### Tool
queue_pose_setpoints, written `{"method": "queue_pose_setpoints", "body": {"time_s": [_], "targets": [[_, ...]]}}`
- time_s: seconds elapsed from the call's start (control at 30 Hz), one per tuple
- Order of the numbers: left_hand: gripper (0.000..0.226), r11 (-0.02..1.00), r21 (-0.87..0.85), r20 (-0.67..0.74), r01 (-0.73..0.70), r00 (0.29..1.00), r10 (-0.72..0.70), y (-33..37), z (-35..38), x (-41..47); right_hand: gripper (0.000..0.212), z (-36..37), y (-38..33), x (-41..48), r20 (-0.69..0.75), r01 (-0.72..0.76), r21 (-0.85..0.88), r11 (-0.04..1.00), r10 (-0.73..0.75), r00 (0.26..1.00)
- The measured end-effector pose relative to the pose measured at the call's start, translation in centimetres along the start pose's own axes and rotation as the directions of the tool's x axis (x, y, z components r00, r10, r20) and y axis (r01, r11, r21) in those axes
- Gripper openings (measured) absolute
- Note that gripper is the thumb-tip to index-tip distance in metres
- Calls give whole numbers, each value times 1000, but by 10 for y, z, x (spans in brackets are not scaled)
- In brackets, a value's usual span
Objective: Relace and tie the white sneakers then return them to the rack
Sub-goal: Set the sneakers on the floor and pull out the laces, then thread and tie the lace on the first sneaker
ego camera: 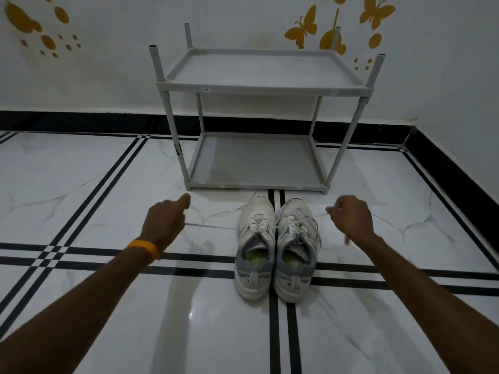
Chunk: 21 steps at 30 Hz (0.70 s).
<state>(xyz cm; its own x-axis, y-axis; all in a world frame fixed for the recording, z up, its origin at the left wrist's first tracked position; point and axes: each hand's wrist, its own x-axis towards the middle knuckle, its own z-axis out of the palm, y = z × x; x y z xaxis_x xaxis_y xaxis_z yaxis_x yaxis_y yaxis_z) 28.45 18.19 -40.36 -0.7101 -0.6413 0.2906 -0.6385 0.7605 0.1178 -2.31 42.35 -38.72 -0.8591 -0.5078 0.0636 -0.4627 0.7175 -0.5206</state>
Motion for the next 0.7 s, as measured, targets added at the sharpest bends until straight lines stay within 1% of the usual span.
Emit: {"method": "queue_pose_setpoints", "body": {"time_s": [0.07,0.13,0.2,0.23,0.27,0.3,0.33,0.37,0.4,0.43,0.47,0.53,0.57,0.63,0.7], "targets": [[22,997,65,92,38,995,-44,-10,13,-12,27,16,17,-7,31,4,-104,995,-1,1000],[22,994,82,154,77,984,-89,-8,26,-19,26,32,23,-13,50,18,-166,986,-10,999],[27,986,32,205,164,964,-167,-3,38,-22,26,40,22,-18,133,21,-185,983,4,991],[34,973,-10,242,230,945,-221,2,43,-22,27,42,20,-21,180,27,-193,981,8,984],[42,956,-35,297,293,916,-270,10,46,-22,27,43,16,-25,207,59,-210,976,-14,978],[46,947,-42,344,318,895,-285,21,49,-21,29,44,9,-29,204,112,-225,968,-65,977],[47,954,-46,357,296,897,-261,35,52,-19,30,44,2,-33,171,181,-222,958,-145,975],[44,965,-68,335,252,917,-216,51,53,-17,28,43,-9,-38,131,255,-188,949,-233,964],[40,970,-128,297,206,941,-160,70,52,-14,25,43,-21,-41,96,329,-124,936,-319,943],[36,964,-215,267,159,959,-99,87,50,-13,22,43,-33,-44,93,388,-45,920,-383,919],[32,943,-309,251,124,967,-45,103,46,-12,20,43,-45,-47,126,425,22,905,-424,897],[27,893,-437,238,105,971,2,120,42,-9,15,50,-62,-54,252,462,65,884,-463,850],[24,879,-465,227,107,974,2,123,41,-6,13,55,-65,-55,293,485,38,874,-473,831],[15,870,-481,212,109,977,-5,120,40,-3,14,64,-65,-56,334,498,-15,867,-465,820],[11,883,-459,226,97,974,10,118,42,0,15,68,-60,-51,346,491,-20,871,-455,820]]}}
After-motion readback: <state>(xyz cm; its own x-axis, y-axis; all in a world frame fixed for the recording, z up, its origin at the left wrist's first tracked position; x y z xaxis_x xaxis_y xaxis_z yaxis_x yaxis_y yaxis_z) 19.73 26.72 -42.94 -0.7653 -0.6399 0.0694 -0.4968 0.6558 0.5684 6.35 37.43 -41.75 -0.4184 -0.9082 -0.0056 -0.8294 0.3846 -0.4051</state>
